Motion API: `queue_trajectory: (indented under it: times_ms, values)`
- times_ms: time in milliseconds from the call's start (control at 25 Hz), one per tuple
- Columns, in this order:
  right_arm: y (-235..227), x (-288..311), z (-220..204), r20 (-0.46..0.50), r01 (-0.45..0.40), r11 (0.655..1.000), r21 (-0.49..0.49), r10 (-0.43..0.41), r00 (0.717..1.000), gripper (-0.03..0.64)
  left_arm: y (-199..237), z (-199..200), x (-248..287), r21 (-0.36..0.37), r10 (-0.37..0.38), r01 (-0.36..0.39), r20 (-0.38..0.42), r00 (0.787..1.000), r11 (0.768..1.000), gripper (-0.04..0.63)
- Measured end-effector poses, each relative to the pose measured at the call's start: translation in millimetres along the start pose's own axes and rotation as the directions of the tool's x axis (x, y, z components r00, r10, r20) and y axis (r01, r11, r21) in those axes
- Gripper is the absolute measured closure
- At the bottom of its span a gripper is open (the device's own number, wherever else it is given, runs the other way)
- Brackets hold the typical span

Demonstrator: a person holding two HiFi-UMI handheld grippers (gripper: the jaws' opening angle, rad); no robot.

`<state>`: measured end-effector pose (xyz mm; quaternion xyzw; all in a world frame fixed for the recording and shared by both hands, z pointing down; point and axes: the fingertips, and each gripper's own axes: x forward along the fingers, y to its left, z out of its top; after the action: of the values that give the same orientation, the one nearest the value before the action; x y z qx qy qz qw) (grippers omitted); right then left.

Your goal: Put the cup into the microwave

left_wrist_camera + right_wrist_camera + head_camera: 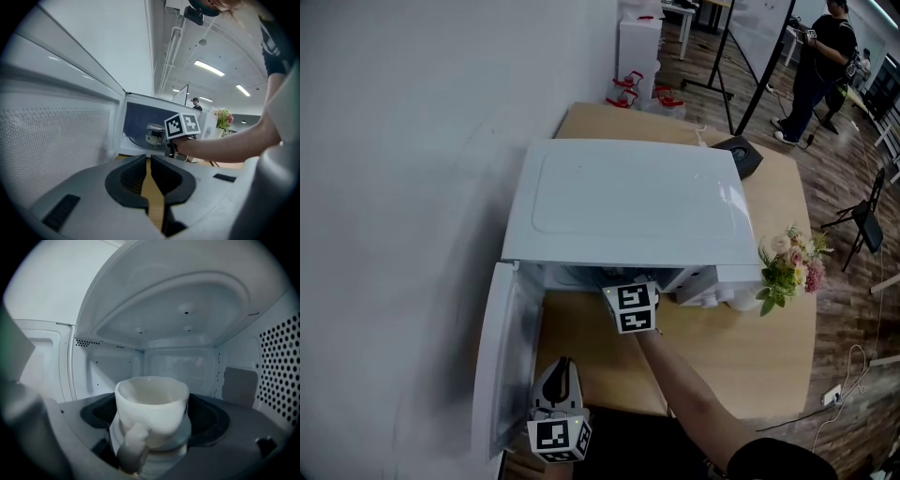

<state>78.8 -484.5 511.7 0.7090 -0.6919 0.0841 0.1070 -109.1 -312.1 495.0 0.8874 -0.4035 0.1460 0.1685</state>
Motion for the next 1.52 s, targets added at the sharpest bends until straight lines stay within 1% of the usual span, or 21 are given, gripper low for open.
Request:
queue_trajectory:
  times_ms: [120,200,560,720,840,1000,1240,1320,1440,1520]
  values:
    - [4,4,0,-0.019,-0.03,1.0,0.004,0.03,0.999,0.178,-3,-3,0,-0.002,-0.002,0.002,-0.008,1.0,1.0,0.584]
    - [4,4,-2,-0.021,-0.032,0.999,0.013,0.032,0.999,0.178,-5,-4,0,-0.002,-0.006,0.006,-0.009,1.0,1.0,0.584]
    - [-2,3,-9,-0.007,0.006,1.0,0.026,-0.006,1.0,0.178,-4,-6,-3,0.0,0.003,-0.003,-0.009,1.0,1.0,0.584]
    - [1,-1,-6,-0.007,-0.005,0.999,0.033,0.006,1.0,0.178,-3,-6,-5,-0.004,0.0,0.0,-0.003,1.0,1.0,0.584]
    - [-3,-5,-6,-0.006,0.012,1.0,0.026,-0.012,1.0,0.178,-4,-4,-6,0.0,-0.001,0.001,0.005,1.0,1.0,0.584]
    - [-7,-15,0,0.013,0.037,0.999,0.032,-0.037,0.999,0.178,-7,-3,-7,0.006,-0.014,0.014,0.016,1.0,1.0,0.584]
    - [-5,-27,8,0.031,0.045,0.999,0.024,-0.046,0.998,0.178,-10,0,-11,0.027,-0.042,0.041,0.018,0.999,0.999,0.584]
    - [-5,-32,11,0.033,0.044,0.998,0.039,-0.045,0.998,0.178,-10,2,-13,0.031,-0.047,0.046,0.019,0.999,0.998,0.584]
    - [-6,-41,12,0.013,0.048,0.995,0.088,-0.049,0.999,0.178,-11,4,-14,0.037,-0.052,0.051,0.026,0.998,0.998,0.584]
    - [-7,-46,14,0.011,0.055,0.994,0.096,-0.056,0.998,0.178,-12,6,-12,0.042,-0.062,0.06,0.034,0.998,0.997,0.584]
